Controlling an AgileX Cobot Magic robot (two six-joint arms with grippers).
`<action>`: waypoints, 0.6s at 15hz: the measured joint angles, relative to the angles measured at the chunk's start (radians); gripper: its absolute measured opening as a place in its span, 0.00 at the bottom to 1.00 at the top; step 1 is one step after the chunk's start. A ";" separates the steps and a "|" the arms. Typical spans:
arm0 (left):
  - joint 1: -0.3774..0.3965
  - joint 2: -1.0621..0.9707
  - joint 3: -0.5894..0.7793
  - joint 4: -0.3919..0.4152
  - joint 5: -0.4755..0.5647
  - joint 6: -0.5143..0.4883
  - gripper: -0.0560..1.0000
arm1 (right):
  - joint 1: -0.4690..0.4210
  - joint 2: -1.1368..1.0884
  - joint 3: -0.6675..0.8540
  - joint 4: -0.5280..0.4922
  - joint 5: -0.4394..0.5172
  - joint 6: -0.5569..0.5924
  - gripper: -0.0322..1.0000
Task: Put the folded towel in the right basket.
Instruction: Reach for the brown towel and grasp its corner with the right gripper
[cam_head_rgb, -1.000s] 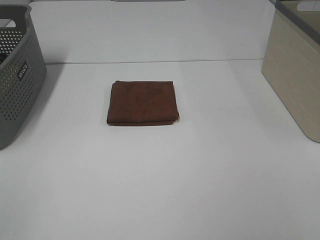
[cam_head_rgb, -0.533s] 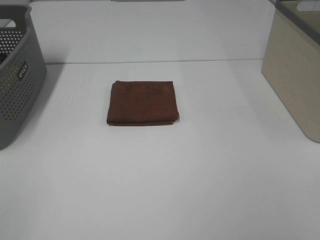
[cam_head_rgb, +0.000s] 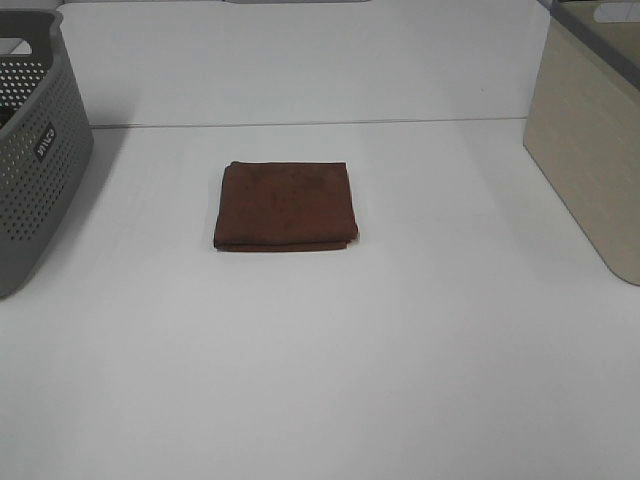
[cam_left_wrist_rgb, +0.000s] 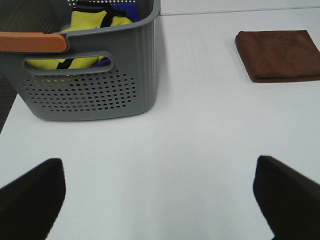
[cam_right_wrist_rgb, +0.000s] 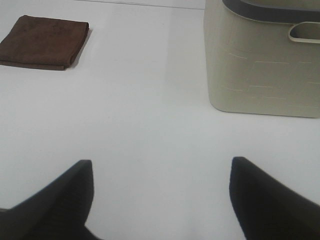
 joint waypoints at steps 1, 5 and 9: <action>0.000 0.000 0.000 0.000 0.000 0.000 0.97 | 0.000 0.000 0.000 0.000 0.000 0.000 0.73; 0.000 0.000 0.000 0.000 0.000 0.000 0.97 | 0.000 0.000 0.000 0.000 0.000 0.000 0.73; 0.000 0.000 0.000 0.000 0.000 0.000 0.97 | 0.000 0.000 0.000 0.000 0.000 0.000 0.73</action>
